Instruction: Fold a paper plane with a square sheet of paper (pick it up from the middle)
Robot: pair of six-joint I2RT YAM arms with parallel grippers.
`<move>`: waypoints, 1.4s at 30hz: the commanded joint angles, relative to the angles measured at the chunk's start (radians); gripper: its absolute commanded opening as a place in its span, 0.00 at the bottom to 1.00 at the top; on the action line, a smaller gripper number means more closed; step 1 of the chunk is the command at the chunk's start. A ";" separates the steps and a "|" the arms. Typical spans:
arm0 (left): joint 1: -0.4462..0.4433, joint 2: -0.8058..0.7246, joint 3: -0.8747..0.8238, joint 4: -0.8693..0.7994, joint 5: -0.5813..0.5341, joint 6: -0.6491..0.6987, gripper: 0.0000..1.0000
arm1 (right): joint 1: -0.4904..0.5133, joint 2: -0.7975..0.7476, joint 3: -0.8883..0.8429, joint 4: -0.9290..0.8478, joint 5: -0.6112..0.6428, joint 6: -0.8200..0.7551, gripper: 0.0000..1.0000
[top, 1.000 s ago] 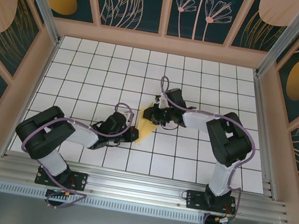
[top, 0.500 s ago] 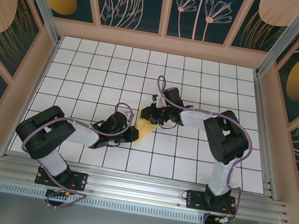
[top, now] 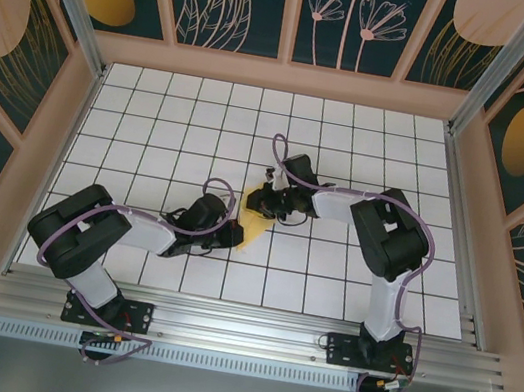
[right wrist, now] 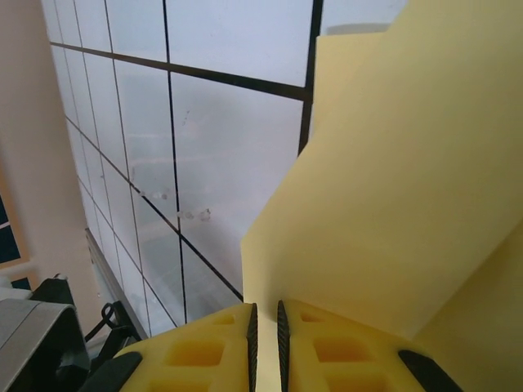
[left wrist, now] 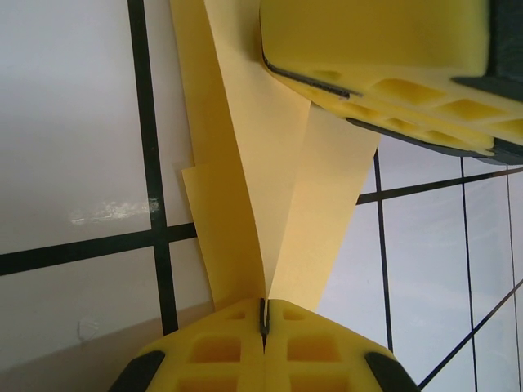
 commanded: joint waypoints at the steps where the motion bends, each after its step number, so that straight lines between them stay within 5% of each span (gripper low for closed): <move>1: 0.006 0.018 0.013 -0.089 -0.020 -0.007 0.00 | -0.008 0.004 0.002 -0.032 0.046 -0.022 0.18; 15: 0.038 0.075 0.022 -0.060 0.130 -0.042 0.00 | -0.020 -0.141 -0.097 0.038 -0.012 -0.024 0.20; 26: 0.044 0.096 0.023 -0.062 0.153 -0.059 0.00 | -0.011 -0.066 -0.050 0.050 -0.097 -0.038 0.21; 42: 0.046 0.097 0.040 -0.118 0.132 -0.044 0.00 | -0.019 0.035 0.005 0.014 -0.064 -0.042 0.20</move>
